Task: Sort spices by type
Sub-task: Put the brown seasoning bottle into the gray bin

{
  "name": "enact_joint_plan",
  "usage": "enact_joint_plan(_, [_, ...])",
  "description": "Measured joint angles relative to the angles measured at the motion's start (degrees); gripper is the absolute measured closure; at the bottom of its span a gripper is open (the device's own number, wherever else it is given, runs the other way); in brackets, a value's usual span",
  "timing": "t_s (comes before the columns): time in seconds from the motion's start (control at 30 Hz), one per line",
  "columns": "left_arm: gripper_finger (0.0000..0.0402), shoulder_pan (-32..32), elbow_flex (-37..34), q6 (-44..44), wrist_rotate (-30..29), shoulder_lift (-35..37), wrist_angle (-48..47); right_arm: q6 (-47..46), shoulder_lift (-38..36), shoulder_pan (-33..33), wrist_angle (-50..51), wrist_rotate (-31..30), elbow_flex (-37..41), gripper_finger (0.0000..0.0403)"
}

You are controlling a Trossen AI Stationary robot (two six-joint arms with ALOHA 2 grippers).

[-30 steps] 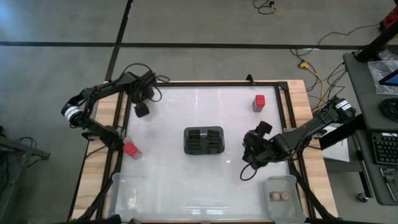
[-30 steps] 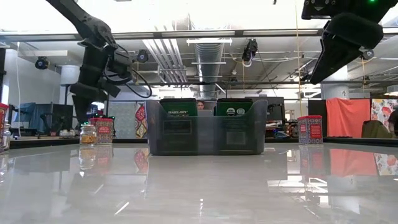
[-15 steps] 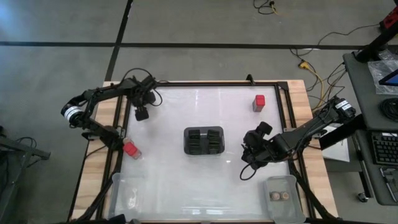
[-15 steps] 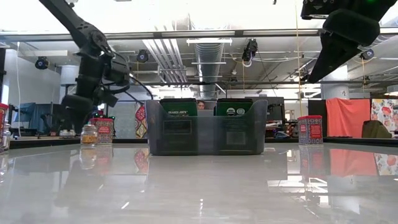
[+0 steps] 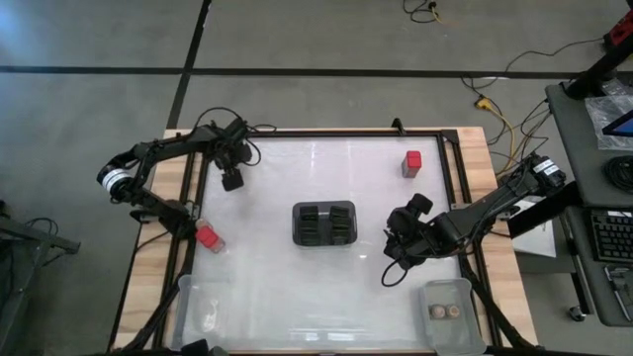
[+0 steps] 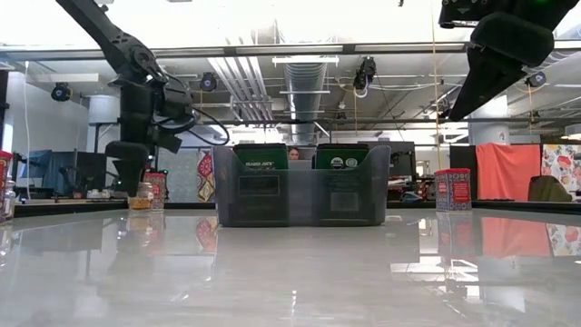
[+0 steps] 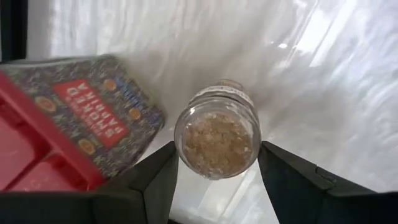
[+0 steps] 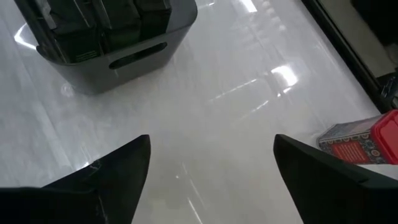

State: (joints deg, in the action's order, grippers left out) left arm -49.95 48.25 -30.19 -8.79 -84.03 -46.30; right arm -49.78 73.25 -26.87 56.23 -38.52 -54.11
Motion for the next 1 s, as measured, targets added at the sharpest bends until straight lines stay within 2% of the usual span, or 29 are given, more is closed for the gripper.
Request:
enact_joint_plan(0.1, [0.0198, 0.7, 0.0, 0.2, 2.3, 0.0, 0.3, 0.0, 0.0, 0.0, 0.0, 0.0, 0.0, 0.007])
enact_joint_plan(0.3, [0.0198, 4.2, 0.0, 0.6, 3.3, 0.0, 1.1, 0.1, 0.0, 0.0, 0.0, 0.0, 0.0, 0.008])
enact_joint_plan(0.5, [0.0198, 10.4, 0.1, 0.7, 3.8, 0.0, 3.2, 0.3, 0.0, 0.0, 0.0, 0.0, 0.0, 0.0085])
enact_joint_plan(0.73, [0.0198, 17.7, 1.9, 1.1, 3.9, 0.0, 4.8, 1.1, 0.0, 0.0, 0.0, -0.1, 0.0, 0.0073])
enact_joint_plan(0.87, [0.0198, 20.3, 3.8, 5.1, 3.9, 0.0, 4.4, 1.1, 0.0, 0.0, 0.0, -0.4, 0.0, 0.0067])
enact_joint_plan(1.0, [0.0198, 20.9, 6.7, 14.9, 4.0, 0.6, 3.3, 1.1, 0.0, 0.2, 0.0, -0.4, 0.0, 0.0064])
